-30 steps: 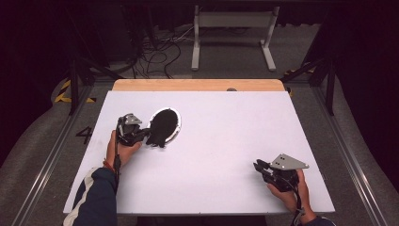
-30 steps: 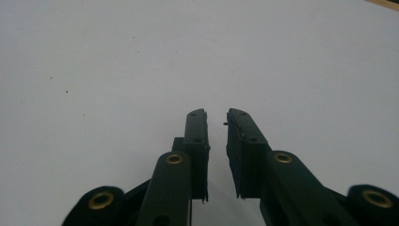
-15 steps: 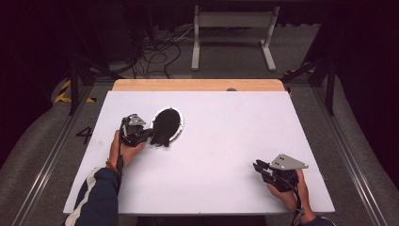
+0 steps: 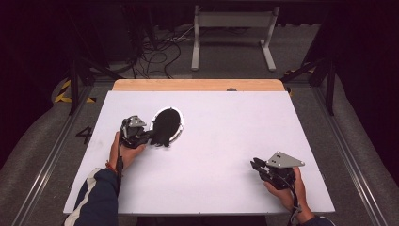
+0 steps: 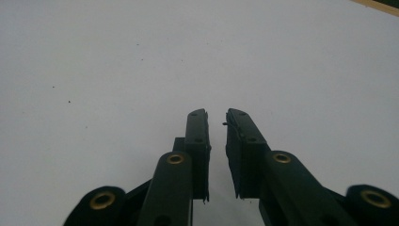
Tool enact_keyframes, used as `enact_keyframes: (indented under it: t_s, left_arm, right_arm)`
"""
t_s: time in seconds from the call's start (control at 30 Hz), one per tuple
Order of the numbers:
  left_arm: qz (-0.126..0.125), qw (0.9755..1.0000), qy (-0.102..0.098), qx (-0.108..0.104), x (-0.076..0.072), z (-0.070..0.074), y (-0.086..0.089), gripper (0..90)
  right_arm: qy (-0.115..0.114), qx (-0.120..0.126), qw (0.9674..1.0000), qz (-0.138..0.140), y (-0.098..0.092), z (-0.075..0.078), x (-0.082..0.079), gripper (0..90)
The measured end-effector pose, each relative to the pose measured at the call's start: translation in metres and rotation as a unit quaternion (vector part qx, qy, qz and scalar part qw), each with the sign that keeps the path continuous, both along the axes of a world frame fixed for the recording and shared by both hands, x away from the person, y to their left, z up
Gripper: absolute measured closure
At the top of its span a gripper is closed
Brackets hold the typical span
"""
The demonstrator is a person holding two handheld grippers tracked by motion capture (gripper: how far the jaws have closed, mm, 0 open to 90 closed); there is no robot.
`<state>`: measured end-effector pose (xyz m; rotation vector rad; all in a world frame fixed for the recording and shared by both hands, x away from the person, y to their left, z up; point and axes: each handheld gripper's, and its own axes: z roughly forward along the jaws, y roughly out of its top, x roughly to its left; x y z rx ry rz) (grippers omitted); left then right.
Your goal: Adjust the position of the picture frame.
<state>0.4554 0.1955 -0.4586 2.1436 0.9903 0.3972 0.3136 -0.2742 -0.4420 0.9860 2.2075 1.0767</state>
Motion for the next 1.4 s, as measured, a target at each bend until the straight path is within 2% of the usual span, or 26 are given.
enact_keyframes:
  t_s: [0.3,0.5,0.63,0.77,0.83,1.0,1.17,1.2,1.23,1.33,1.4]
  left_arm:
    - [-0.006,1.0,-0.004,0.002,-0.002,-0.001,-0.004,89.6]
    - [-0.017,0.9998,-0.001,-0.008,-0.002,-0.002,-0.009,89.4]
    - [-0.02,0.9997,-0.003,-0.013,-0.002,-0.003,-0.012,89.4]
    - [-0.023,0.9996,0.0,-0.016,-0.001,-0.003,-0.012,89.3]
    - [-0.02,0.9995,0.002,-0.022,-0.001,-0.003,-0.014,89.3]
    - [-0.026,0.9994,0.002,-0.024,0.0,-0.004,-0.015,89.1]
    - [-0.025,0.9991,0.005,-0.034,0.0,-0.005,-0.017,89.4]
    - [-0.03,0.9992,0.0,-0.028,0.0,-0.004,-0.018,89.4]
    - [-0.025,0.9991,0.003,-0.035,-0.001,-0.005,-0.02,89.4]
    - [-0.03,0.9992,-0.001,-0.027,-0.001,-0.004,-0.021,89.6]
    - [-0.03,0.9992,-0.003,-0.026,-0.001,-0.004,-0.021,89.6]
  right_arm:
    - [0.002,0.007,0.9999,0.007,0.018,0.003,0.02,85.5]
    - [0.0,0.02,0.9998,0.007,0.033,0.007,0.042,90.0]
    - [0.001,0.029,0.9995,0.015,0.053,0.008,0.061,90.0]
    - [0.007,0.024,0.9992,0.031,0.08,0.007,0.077,90.0]
    - [0.018,0.031,0.9986,0.04,0.094,0.004,0.085,90.0]
    - [0.033,0.026,0.9978,0.051,0.125,-0.005,0.102,90.0]
    - [0.045,0.03,0.997,0.056,0.145,-0.007,0.111,90.0]
    - [0.048,0.033,0.9967,0.057,0.149,-0.007,0.112,90.0]
    - [0.049,0.034,0.9965,0.059,0.154,-0.007,0.114,90.0]
    - [0.054,0.025,0.9959,0.068,0.17,-0.01,0.118,90.0]
    - [0.056,0.026,0.9957,0.069,0.173,-0.011,0.119,90.0]
